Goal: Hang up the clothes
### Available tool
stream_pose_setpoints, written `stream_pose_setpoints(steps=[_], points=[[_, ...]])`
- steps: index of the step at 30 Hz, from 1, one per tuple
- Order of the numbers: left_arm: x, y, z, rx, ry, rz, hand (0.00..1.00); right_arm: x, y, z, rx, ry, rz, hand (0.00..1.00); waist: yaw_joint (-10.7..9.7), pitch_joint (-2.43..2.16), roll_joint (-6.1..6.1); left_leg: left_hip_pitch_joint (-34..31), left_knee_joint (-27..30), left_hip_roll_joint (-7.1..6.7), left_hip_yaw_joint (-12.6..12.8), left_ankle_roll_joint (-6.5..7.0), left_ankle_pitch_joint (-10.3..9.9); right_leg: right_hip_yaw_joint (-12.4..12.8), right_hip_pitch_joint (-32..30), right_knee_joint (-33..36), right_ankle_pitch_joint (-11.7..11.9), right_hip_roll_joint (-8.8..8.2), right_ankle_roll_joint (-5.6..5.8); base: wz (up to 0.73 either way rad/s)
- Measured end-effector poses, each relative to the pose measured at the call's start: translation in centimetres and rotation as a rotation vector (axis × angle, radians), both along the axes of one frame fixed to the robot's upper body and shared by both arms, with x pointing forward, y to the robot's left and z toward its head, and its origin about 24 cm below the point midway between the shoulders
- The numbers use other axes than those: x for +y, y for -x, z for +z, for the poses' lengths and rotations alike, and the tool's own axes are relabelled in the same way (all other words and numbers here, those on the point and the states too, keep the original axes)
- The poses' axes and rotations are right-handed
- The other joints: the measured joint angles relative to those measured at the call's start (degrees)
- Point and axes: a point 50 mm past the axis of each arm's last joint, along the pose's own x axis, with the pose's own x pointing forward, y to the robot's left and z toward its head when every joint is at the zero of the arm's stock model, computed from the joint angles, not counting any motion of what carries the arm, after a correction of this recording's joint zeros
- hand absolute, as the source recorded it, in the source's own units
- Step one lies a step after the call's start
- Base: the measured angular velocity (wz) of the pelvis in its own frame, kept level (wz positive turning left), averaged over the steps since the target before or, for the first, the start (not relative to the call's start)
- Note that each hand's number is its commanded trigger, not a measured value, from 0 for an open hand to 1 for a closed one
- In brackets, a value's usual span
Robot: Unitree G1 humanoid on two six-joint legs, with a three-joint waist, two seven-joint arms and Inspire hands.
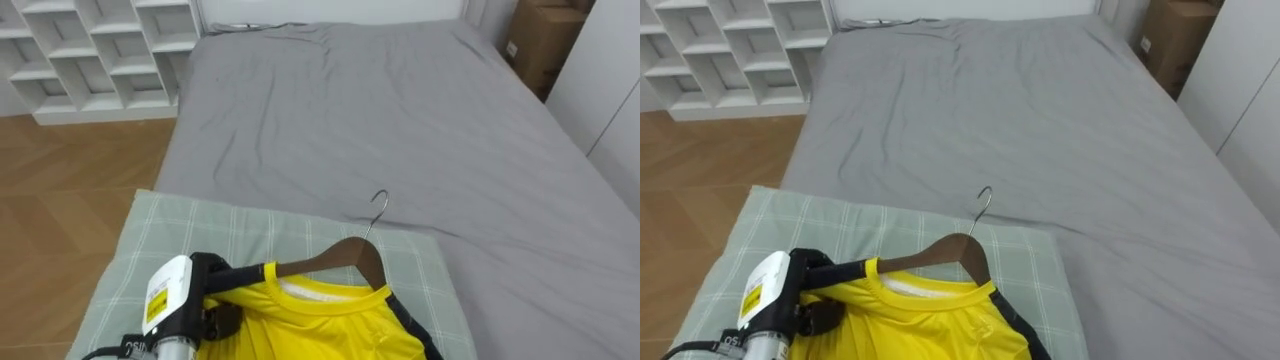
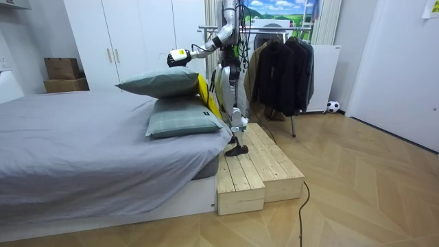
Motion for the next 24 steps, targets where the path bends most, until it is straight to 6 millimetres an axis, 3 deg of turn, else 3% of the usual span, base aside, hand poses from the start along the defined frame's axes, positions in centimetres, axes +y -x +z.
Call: stream_pose_setpoints(steps=[24], points=[[-0.2, -0.2, 0.6, -0.027, 0.006, -0.007, 1.00, -0.2, 2.0, -0.2, 0.042, 0.006, -0.054, 0.00, 0.04, -0.21, -0.45, 2.35, -0.15, -0.04, 0.23, -0.26, -0.18, 1.61, 1.48, 0.49, -0.13, 0.20, 0.05, -0.02]])
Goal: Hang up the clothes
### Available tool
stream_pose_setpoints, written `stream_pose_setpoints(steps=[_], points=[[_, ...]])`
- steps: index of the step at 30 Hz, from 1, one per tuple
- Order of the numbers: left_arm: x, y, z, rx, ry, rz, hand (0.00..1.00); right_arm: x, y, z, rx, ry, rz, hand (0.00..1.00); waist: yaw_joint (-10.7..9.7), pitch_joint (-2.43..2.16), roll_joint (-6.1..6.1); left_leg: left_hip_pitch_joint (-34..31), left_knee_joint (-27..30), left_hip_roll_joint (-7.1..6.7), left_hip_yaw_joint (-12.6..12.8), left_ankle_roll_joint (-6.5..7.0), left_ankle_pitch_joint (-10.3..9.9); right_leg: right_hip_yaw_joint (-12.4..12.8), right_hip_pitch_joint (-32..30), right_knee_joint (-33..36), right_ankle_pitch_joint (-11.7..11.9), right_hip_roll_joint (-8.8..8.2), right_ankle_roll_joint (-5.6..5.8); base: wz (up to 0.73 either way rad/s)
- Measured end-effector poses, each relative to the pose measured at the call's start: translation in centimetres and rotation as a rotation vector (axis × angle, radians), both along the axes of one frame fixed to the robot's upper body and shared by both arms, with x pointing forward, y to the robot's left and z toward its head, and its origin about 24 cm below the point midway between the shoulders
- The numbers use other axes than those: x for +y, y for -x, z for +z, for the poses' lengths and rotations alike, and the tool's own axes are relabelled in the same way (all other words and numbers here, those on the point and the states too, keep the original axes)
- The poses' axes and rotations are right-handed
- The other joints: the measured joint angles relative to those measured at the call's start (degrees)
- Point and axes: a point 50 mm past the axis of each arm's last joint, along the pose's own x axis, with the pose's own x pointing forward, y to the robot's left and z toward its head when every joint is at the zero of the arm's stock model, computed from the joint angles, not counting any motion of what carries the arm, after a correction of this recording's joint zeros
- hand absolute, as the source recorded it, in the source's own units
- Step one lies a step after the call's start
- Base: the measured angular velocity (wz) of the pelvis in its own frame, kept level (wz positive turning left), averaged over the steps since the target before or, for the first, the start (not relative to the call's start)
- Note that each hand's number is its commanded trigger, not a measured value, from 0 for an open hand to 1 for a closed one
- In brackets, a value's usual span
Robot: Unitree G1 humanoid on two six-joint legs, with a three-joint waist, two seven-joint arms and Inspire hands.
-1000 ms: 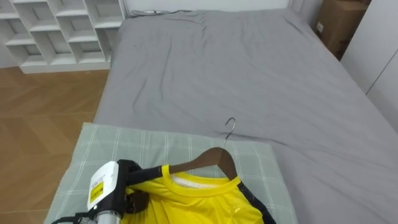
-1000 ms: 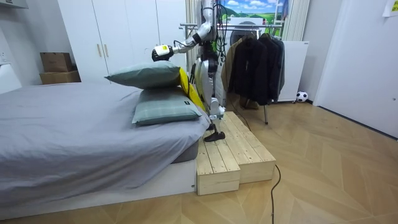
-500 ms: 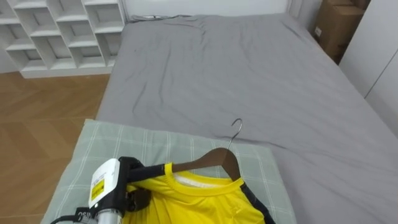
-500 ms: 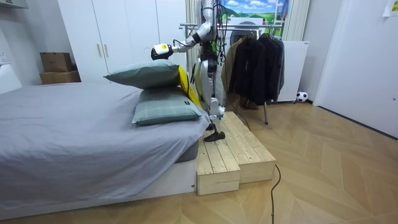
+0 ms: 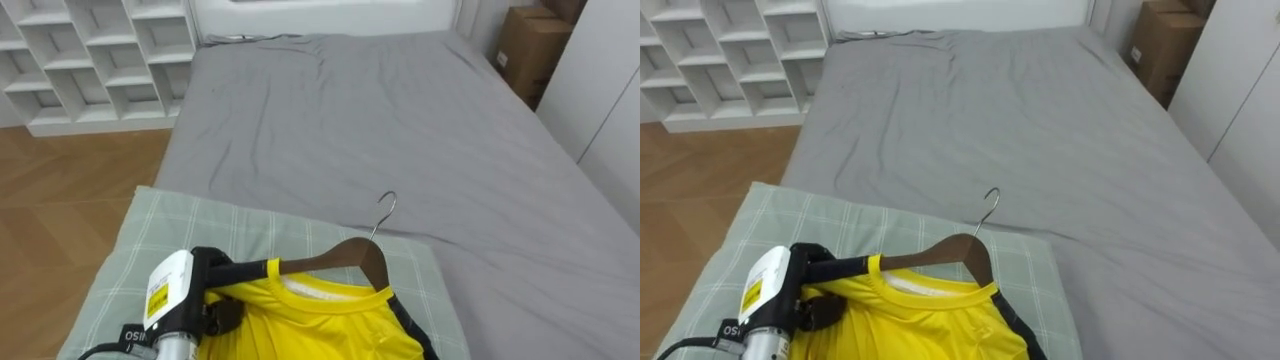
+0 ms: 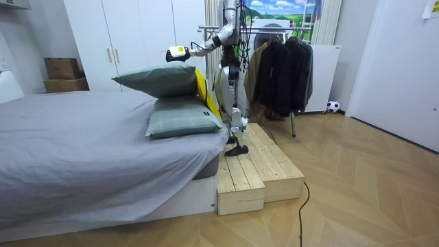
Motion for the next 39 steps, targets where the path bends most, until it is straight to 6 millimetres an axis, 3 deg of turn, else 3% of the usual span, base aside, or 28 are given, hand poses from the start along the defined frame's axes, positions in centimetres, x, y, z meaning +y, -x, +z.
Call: stream_pose_setpoints(steps=[6, 10, 18, 19, 20, 21, 22, 23, 24, 26, 27, 28, 39], points=[[0.2, 0.5, -0.4, 0.017, -0.004, 0.005, 1.00, -0.5, 0.9, 0.0, 0.025, 0.040, -0.026, 0.00, -0.52, -0.08, -0.60, 1.49, -0.11, 0.02, 0.48, -0.24, -0.18, 0.65, 1.07, 0.34, -0.24, 0.13, 0.13, -0.05], [0.9, 0.9, -0.5, 0.023, -0.026, 0.011, 1.00, -2.1, 1.6, 0.3, 0.067, 0.131, -0.045, 0.00, -0.71, -0.23, -0.97, 1.66, -0.06, 0.02, 1.43, -0.23, -0.19, 1.13, 0.97, 0.73, -0.23, 0.10, 0.15, -0.05], [2.2, 0.5, 1.4, -0.075, -0.053, 0.048, 1.00, -4.1, 1.7, 1.0, 0.084, 0.292, -0.104, 0.00, -1.33, -0.01, -2.07, 1.57, -0.09, 0.05, 1.46, -0.23, -0.19, 1.37, 0.17, 1.71, -0.38, 0.22, 0.19, -0.01], [2.3, 0.5, 1.4, -0.077, -0.057, 0.053, 0.97, -4.2, 1.6, 1.0, 0.083, 0.310, -0.113, 0.00, -1.24, 0.03, -2.36, 1.56, -0.11, 0.09, 1.46, -0.26, -0.22, 1.41, 0.09, 1.70, -0.42, 0.27, 0.15, 0.00], [2.4, 0.5, 1.5, -0.079, -0.060, 0.056, 0.82, -4.4, 1.7, 1.1, 0.084, 0.321, -0.121, 0.00, -1.02, -0.08, -2.58, 1.57, -0.15, 0.20, 1.46, -0.38, -0.37, 1.48, 0.07, 1.68, -0.43, 0.42, 0.13, 0.00], [2.5, 0.5, 1.5, -0.079, -0.060, 0.056, 0.55, -4.5, 1.7, 1.1, 0.085, 0.326, -0.122, 0.00, -0.92, -0.13, -2.66, 1.57, -0.15, 0.25, 1.46, -0.39, -0.46, 1.50, 0.07, 1.68, -0.43, 0.48, 0.12, -0.04], [2.5, 0.5, 1.5, -0.079, -0.061, 0.056, 0.82, -4.6, 1.7, 1.2, 0.088, 0.334, -0.124, 0.00, -0.72, -0.22, -2.78, 1.58, -0.15, 0.32, 1.49, -0.43, -0.54, 1.55, 0.09, 1.67, -0.38, 0.57, 0.05, 0.00], [2.5, 0.5, 1.5, -0.080, -0.061, 0.057, 0.90, -4.7, 1.7, 1.2, 0.091, 0.344, -0.126, 0.00, -0.56, -0.27, -2.85, 1.61, -0.14, 0.39, 1.50, -0.48, -0.58, 1.55, 0.17, 1.71, -0.33, 0.63, -0.03, 0.00], [2.5, 0.5, 1.5, -0.083, -0.060, 0.058, 0.89, -4.8, 1.7, 1.2, 0.092, 0.347, -0.127, 0.00, -0.49, -0.28, -2.86, 1.62, -0.13, 0.44, 1.51, -0.54, -0.62, 1.54, 0.22, 1.75, -0.30, 0.68, -0.05, 0.00], [2.3, 0.2, 2.5, -0.150, -0.057, 0.071, 0.64, -4.8, 1.9, 1.2, 0.098, 0.354, -0.127, 0.00, -0.16, -0.30, -2.86, 1.71, 0.02, 0.66, 1.53, -0.68, -0.80, 1.46, 0.47, 1.63, -0.24, 0.83, -0.15, 0.00], [2.3, 0.1, 2.9, -0.171, -0.053, 0.075, 0.92, -4.8, 2.0, 1.2, 0.100, 0.353, -0.128, 0.00, -0.10, -0.30, -2.86, 1.88, -0.01, 0.69, 1.54, -0.69, -0.80, 1.45, 0.62, 1.58, -0.27, 0.86, -0.18, 0.00], [2.2, 0.0, 3.3, -0.201, -0.048, 0.082, 1.00, -4.8, 2.1, 1.2, 0.106, 0.353, -0.128, 0.00, 0.01, -0.28, -2.78, 2.45, -0.13, 0.73, 1.59, -0.75, -0.84, 1.47, 1.10, 1.53, -0.39, 0.91, -0.31, 0.00], [2.7, 1.6, 2.3, -0.161, -0.037, 0.130, 1.00, -4.8, 2.7, 1.2, 0.146, 0.360, -0.088, 0.00, -0.75, -0.32, -1.48, 4.21, -0.73, 0.84, 1.57, -0.99, -1.42, 1.38, 2.43, 2.01, -1.61, 1.07, -0.30, 0.00]])
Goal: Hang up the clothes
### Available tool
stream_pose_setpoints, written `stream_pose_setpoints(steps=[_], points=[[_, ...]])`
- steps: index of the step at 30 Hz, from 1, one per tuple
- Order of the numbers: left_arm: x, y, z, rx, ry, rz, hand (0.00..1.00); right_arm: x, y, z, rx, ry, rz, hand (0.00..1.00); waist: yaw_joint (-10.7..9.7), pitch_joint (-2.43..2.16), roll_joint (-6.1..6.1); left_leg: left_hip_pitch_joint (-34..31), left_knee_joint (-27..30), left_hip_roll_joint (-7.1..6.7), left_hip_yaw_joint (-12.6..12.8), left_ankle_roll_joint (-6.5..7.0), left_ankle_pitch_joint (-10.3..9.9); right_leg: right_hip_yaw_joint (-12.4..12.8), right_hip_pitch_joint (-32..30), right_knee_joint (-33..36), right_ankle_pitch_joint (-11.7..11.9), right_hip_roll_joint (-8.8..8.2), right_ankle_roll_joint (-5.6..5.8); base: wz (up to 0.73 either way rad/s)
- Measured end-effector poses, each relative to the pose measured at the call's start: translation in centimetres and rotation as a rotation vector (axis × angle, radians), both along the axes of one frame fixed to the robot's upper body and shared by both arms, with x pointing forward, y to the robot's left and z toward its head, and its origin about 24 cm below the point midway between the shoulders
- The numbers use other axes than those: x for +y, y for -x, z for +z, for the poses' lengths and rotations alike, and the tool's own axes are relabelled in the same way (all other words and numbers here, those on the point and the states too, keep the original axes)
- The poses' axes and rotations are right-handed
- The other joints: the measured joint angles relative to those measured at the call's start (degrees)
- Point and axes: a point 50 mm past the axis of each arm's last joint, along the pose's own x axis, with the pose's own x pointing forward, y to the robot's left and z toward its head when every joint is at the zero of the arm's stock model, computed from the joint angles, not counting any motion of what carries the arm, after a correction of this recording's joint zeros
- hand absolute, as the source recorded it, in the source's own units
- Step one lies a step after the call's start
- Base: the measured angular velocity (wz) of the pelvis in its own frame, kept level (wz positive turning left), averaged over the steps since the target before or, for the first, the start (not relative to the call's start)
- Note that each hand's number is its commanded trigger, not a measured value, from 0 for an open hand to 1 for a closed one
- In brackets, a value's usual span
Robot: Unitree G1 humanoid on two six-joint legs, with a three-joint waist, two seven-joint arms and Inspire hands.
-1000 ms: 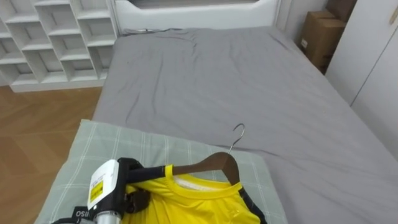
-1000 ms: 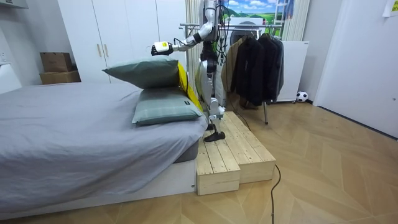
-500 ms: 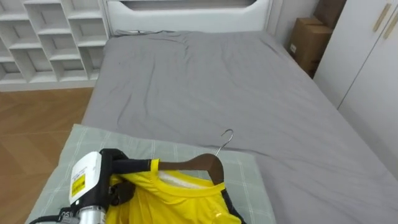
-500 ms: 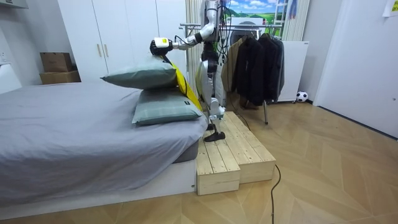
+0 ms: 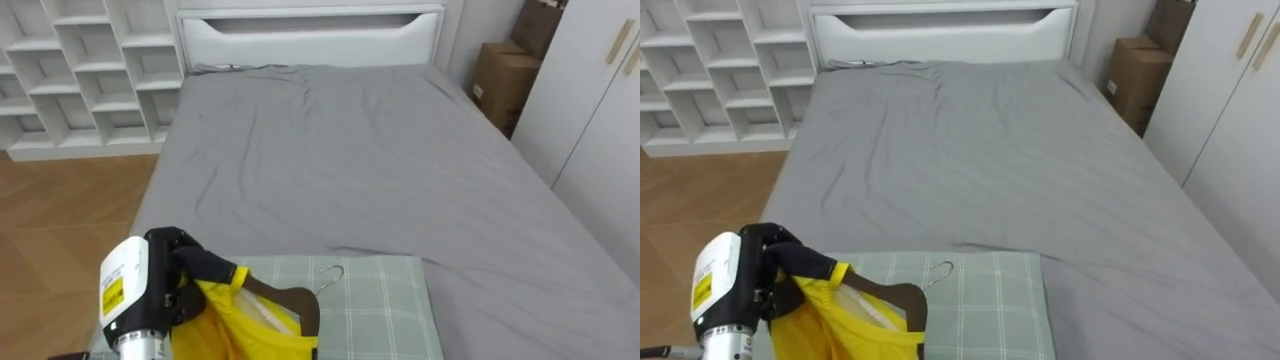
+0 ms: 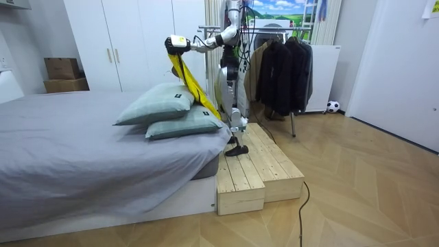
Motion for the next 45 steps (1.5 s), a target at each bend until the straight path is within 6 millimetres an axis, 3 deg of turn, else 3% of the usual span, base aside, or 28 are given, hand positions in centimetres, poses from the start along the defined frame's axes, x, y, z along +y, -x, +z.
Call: stream_pose_setpoints(steps=[12, 30, 35, 45], points=[[0.3, 0.0, 0.1, -0.001, 0.002, 0.008, 1.00, 0.0, 0.6, 0.0, 0.020, -0.002, -0.009, 0.00, -2.23, 0.10, 0.16, 0.31, 0.32, -0.10, -0.16, 0.01, 0.00, 0.09, -0.15, 0.39, -0.64, -0.10, 0.05, 0.01], [0.1, -0.2, 0.7, -0.031, 0.006, -0.001, 1.00, 0.0, 0.1, 0.0, 0.004, -0.004, -0.007, 0.00, -2.02, -0.10, 0.35, 0.27, 0.68, -0.08, -0.22, -0.12, -0.07, 0.77, -0.95, 2.09, -1.46, 0.06, -0.21, 0.00], [0.0, -0.5, 1.8, -0.077, -0.002, -0.017, 1.00, 0.1, -2.0, 0.2, -0.094, -0.035, -0.045, 0.00, -1.98, -0.16, 1.13, 0.31, 0.75, -0.06, 0.07, -0.13, -0.07, 0.78, -1.03, 2.28, -1.41, 0.06, -0.25, 0.00], [-0.2, -1.0, 4.4, -0.221, 0.021, -0.052, 1.00, 0.2, -6.2, 1.3, -0.327, -0.067, -0.055, 0.00, -1.43, 0.20, 0.70, 1.04, 0.81, -0.06, 0.12, -0.13, -0.06, 1.58, -0.38, 2.33, -1.44, 0.27, -0.21, -0.01]])
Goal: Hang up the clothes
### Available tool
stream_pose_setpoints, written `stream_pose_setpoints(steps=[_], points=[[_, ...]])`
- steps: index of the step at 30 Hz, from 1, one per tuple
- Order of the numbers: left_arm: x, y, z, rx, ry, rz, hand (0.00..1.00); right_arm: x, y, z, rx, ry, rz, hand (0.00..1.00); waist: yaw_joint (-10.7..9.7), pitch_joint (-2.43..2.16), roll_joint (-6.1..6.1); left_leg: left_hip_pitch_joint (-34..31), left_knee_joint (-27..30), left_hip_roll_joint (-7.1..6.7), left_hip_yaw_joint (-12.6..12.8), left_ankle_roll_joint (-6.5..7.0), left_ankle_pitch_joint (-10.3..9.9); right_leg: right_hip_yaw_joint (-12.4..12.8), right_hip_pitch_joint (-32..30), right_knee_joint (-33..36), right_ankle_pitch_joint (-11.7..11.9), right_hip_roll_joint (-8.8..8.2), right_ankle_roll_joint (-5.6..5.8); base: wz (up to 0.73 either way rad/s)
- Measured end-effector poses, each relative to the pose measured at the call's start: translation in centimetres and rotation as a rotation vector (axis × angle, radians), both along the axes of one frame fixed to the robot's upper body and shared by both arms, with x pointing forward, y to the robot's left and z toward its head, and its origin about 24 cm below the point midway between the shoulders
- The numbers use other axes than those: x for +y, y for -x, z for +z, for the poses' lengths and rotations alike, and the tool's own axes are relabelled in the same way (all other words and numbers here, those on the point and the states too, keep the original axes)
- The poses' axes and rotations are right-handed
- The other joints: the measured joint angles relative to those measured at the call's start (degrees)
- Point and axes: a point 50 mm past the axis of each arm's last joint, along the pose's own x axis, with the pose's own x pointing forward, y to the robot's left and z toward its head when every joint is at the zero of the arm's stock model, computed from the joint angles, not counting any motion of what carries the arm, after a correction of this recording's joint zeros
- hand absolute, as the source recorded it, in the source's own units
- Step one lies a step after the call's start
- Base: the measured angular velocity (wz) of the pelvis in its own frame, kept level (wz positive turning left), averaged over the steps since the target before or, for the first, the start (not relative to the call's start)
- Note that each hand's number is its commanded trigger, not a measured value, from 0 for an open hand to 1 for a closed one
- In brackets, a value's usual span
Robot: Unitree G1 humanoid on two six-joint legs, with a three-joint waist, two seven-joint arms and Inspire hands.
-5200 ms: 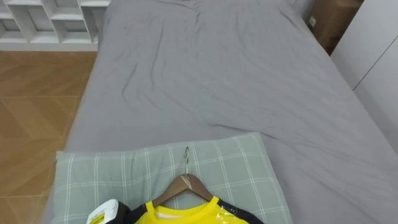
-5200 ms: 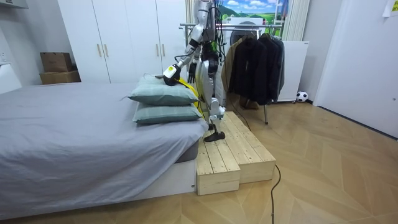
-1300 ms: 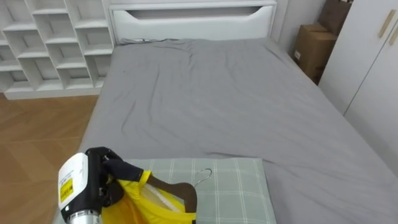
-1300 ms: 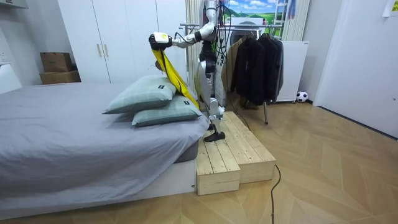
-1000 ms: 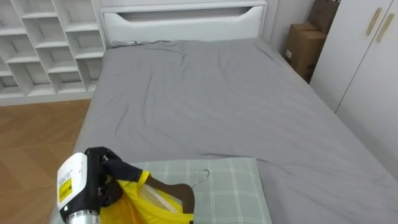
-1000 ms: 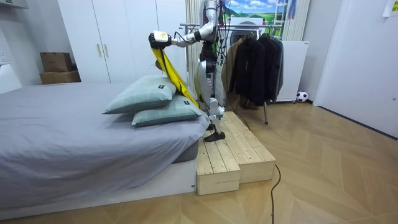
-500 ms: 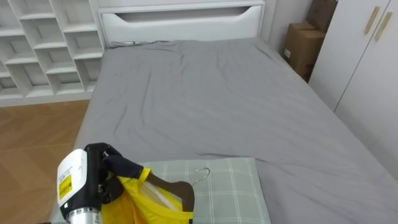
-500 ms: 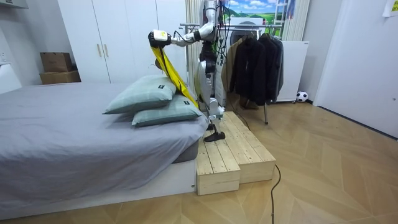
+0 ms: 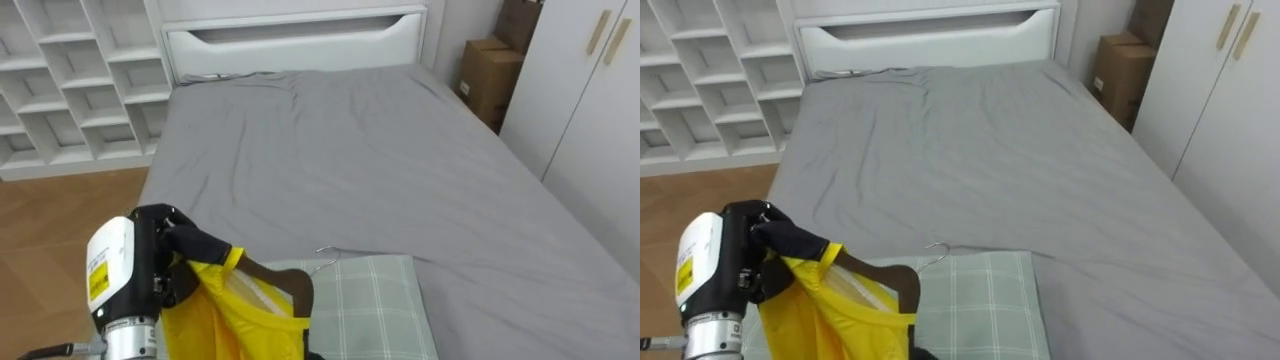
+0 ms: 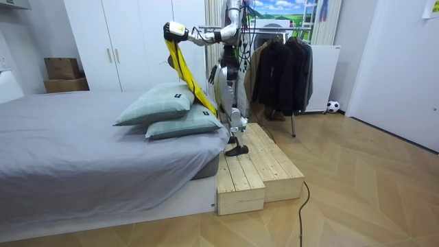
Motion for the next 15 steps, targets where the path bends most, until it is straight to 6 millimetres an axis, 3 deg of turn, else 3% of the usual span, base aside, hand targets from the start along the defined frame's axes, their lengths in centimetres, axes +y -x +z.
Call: stream_pose_setpoints(steps=[9, 15], points=[[1.2, -0.2, 1.8, -0.080, -0.028, 0.018, 1.00, -0.5, -2.3, 1.2, -0.151, -0.023, -0.043, 0.00, 0.86, 0.07, 0.27, 0.00, 0.02, 0.02, -0.05, 0.00, -0.01, 0.07, 0.36, -0.23, 0.05, 0.01, 0.05, 0.00], [1.6, -0.2, 2.9, -0.134, -0.027, 0.041, 1.00, -0.4, -3.1, 1.5, -0.190, -0.032, -0.034, 0.00, 1.66, -0.10, 1.36, 0.04, -0.04, -0.01, -0.05, 0.00, -0.01, -0.09, 0.35, -0.21, 0.06, -0.07, 0.05, 0.00]])
